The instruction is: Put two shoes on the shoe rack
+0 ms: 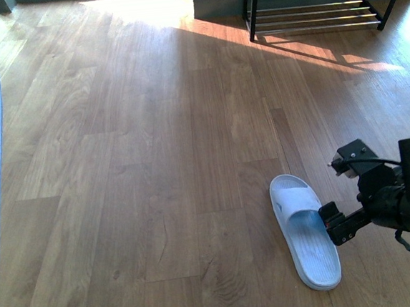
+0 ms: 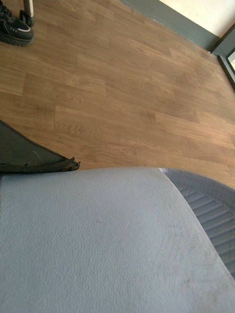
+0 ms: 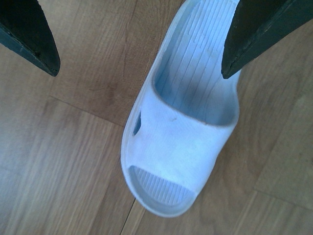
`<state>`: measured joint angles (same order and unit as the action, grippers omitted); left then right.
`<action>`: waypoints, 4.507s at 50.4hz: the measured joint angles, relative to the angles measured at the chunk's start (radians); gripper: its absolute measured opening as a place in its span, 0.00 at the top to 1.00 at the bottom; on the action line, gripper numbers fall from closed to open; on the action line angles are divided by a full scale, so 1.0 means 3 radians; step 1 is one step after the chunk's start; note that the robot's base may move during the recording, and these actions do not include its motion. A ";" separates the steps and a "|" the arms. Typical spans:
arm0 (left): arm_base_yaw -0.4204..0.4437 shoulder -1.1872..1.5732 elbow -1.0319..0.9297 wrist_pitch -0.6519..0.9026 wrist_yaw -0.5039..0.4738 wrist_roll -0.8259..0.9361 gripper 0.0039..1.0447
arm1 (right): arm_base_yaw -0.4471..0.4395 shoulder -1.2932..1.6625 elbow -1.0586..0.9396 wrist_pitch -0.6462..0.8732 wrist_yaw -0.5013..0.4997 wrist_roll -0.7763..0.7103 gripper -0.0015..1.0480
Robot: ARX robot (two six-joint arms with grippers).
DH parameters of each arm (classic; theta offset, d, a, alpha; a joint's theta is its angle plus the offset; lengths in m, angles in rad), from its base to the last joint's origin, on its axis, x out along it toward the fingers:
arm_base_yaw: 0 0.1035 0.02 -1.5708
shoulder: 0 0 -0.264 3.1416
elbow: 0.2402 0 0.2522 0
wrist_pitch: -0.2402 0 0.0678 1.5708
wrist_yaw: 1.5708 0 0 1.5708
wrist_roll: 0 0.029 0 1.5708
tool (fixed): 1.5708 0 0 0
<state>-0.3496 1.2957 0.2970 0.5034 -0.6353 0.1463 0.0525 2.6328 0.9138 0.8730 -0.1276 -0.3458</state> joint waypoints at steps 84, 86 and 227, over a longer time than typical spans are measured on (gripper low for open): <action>0.0000 0.0000 0.0000 0.0000 0.0000 0.0000 0.99 | -0.0055 0.1575 0.1902 0.0262 0.0317 0.0268 0.90; 0.0000 0.0000 0.0000 0.0000 0.0000 0.0000 0.99 | -0.0055 0.1574 0.1884 0.0312 0.0364 0.0280 0.93; 0.0009 -0.0003 -0.0001 0.0000 -0.0004 0.0000 0.99 | 0.0018 -0.3432 -0.1731 0.0576 0.1039 0.0744 0.98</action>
<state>-0.3470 1.2949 0.2966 0.5034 -0.6365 0.1463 0.0578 1.6032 0.3946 1.0458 0.1841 -0.1226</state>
